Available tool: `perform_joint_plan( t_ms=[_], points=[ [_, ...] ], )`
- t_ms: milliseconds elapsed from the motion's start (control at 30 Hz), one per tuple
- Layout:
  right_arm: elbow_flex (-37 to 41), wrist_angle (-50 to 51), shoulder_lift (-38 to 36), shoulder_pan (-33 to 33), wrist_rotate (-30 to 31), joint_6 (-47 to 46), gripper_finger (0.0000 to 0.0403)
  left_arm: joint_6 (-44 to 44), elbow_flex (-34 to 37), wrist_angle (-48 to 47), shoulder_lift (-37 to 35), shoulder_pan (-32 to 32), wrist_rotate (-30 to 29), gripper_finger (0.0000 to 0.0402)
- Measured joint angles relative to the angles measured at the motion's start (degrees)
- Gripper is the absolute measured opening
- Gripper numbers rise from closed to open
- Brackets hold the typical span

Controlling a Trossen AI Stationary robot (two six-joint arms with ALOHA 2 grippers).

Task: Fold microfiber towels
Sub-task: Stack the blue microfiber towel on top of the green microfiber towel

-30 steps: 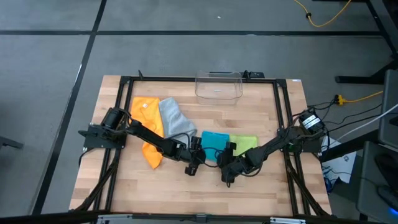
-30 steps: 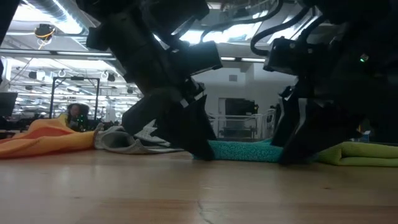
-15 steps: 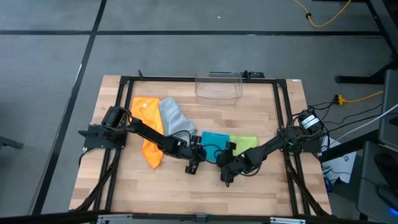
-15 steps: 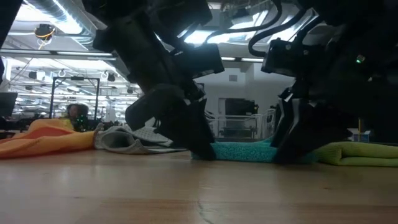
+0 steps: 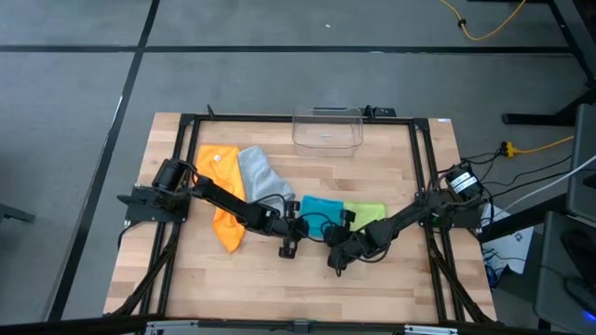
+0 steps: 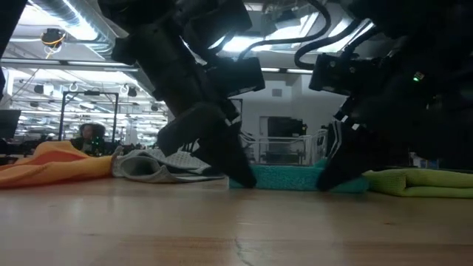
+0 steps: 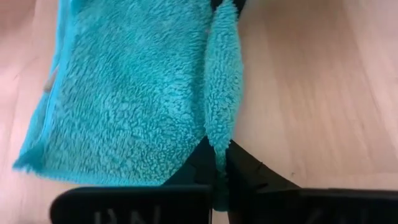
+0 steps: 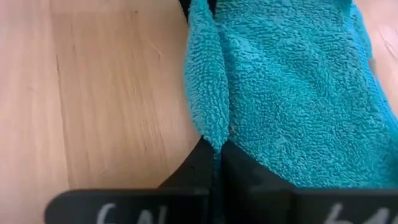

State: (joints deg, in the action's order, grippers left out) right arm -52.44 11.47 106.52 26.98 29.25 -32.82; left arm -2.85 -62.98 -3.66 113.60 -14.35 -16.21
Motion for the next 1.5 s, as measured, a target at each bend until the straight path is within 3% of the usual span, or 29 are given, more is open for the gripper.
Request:
perform_joint_plan(
  t_ms=[233, 600, 900, 1067, 1300, 1500],
  points=[
    [-7.13, 8.94, 0.21, -0.04, 0.03, 1.72, 0.0007, -4.12, 0.28, -1.74, -2.88, -0.14, 0.4, 0.0001],
    [-20.02, 36.81, 0.06, 0.02, 10.71, 1.77, 0.0006, -4.29, 0.15, 1.5, -8.3, -0.24, -0.13, 0.0],
    [-20.5, 44.78, 0.0, -0.2, 18.62, -0.03, 0.0006, 1.95, -5.92, 2.64, -9.31, 2.18, -1.05, 0.0],
    [-20.55, 52.56, -1.13, -0.22, 24.67, -4.46, 0.0006, 4.49, -10.78, -2.02, -9.31, 3.5, -2.37, 0.0],
    [-20.57, 61.18, -4.49, -0.22, 25.77, -9.85, 0.0006, 6.6, -13.52, -2.69, -9.31, 6.33, -1.99, 0.0],
    [-20.56, 69.67, -6.21, -0.25, 27.44, -16.01, 0.0006, 9.38, -17.74, -0.2, -5.95, 8.21, 1.63, 0.0]
  ],
)
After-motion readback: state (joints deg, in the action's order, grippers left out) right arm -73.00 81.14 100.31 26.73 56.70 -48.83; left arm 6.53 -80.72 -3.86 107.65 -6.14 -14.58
